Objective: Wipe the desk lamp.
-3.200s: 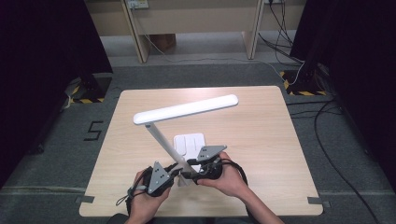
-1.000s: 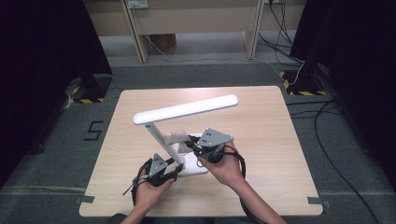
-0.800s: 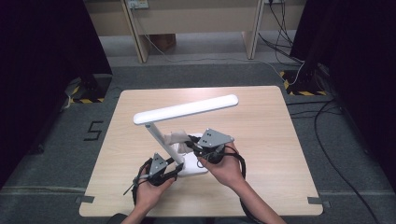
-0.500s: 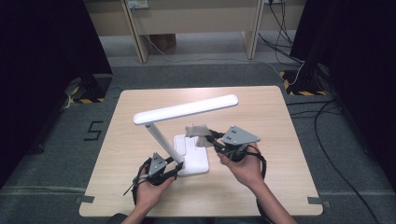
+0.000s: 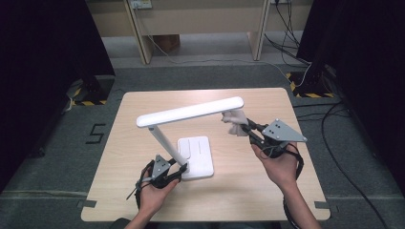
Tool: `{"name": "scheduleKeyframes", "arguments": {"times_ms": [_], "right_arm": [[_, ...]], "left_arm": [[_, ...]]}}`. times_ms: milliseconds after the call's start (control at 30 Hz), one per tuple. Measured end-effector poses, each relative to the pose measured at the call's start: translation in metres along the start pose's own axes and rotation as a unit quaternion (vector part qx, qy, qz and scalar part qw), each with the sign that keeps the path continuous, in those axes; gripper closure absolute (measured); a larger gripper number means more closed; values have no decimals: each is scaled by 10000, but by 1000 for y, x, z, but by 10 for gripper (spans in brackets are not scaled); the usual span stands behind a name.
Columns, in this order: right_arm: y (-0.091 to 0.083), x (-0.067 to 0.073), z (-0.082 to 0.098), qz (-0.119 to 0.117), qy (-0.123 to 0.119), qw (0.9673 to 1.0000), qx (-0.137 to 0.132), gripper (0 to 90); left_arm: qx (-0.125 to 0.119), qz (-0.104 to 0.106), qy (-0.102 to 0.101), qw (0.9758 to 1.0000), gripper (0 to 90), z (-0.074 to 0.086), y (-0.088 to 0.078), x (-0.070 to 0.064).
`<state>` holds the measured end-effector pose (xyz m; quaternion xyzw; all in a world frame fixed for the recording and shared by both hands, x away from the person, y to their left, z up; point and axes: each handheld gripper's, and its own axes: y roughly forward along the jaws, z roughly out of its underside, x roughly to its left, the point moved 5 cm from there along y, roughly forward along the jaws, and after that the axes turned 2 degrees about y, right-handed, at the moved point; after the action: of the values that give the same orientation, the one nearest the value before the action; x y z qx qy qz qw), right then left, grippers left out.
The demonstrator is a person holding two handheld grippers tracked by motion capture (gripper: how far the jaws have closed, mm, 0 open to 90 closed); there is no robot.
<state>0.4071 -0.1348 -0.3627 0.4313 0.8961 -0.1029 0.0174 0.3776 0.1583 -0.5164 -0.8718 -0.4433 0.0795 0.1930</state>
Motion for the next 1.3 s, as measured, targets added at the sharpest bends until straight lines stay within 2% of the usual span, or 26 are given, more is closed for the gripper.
{"name": "scheduleKeyframes", "arguments": {"times_ms": [167,400,533,633,667,800,967,1133,1300], "right_arm": [[2,-5,-2,174,31,9998,-31,801],[15,-3,-11,313,85,9994,-156,801],[20,-2,-18,400,-95,9988,-248,801],[20,1,-22,440,-54,9985,-329,800],[20,0,-24,496,-146,9979,-384,800],[23,-1,-27,623,-199,9971,-377,800],[31,-1,-24,695,-109,9969,-340,800],[26,1,-27,774,-118,9955,-531,800],[22,3,-25,758,-135,9957,-520,800]], "left_arm": [[25,-29,64,10000,518,0,0,0],[27,-31,76,10000,519,0,1,0],[20,-43,95,9999,522,0,0,0],[9,-77,150,9999,534,-1,0,1],[10,-80,154,9998,535,-1,0,1],[8,-80,162,9998,536,-2,0,0],[18,-82,169,9998,537,-1,0,0],[19,-86,172,9998,538,-1,1,0],[25,-99,180,9998,543,-1,1,0]]}}
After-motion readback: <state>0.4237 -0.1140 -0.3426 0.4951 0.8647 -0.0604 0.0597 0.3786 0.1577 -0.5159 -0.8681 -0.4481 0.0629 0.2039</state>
